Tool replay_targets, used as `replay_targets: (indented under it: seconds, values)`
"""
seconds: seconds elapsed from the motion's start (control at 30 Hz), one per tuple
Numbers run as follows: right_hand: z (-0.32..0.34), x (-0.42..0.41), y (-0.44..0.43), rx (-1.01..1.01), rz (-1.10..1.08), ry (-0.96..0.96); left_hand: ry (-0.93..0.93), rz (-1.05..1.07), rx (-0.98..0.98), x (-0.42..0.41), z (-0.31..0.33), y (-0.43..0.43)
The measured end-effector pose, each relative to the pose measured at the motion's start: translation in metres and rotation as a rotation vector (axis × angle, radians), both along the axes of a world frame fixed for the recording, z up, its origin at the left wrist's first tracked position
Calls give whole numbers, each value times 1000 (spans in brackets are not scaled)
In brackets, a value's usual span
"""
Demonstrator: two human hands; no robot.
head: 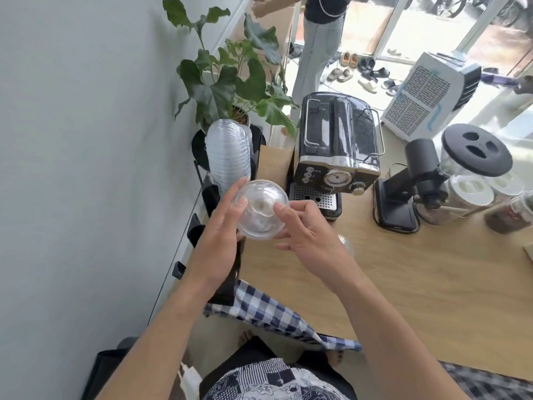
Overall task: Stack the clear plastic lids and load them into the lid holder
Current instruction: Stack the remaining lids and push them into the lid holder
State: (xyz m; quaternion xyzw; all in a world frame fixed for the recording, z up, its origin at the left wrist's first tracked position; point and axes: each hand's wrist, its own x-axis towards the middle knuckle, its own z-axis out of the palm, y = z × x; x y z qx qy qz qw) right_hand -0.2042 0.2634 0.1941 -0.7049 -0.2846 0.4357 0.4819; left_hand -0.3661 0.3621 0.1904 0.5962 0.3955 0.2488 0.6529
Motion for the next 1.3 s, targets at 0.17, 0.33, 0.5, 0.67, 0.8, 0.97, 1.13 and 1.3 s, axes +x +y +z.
replay_targets:
  seconds: [0.17, 0.33, 0.5, 0.67, 0.8, 0.97, 1.13, 1.3]
  values:
    - [6, -22, 8, -21, 64, 13, 114, -54, 95, -45, 19, 12]
    - [6, -46, 19, -84, 174, -49, 226, -163, 134, -94, 24, 24]
    - [4, -63, 24, -159, 259, -119, 331, -139, 161, -113, 9, 27]
    - [-7, -62, 24, -251, 256, -79, 386, -106, 122, -109, -15, 28]
    - [-22, -60, 27, -340, 264, -39, 418, -100, 55, -110, -39, 30]
    - [-48, -60, 29, -393, 269, 18, 447, -70, -89, -113, -63, 36]
    - [-71, -61, 32, -444, 260, 79, 442, -78, -217, -113, -85, 42]
    - [-93, -58, 36, -503, 220, 226, 425, -86, -239, -108, -104, 40]
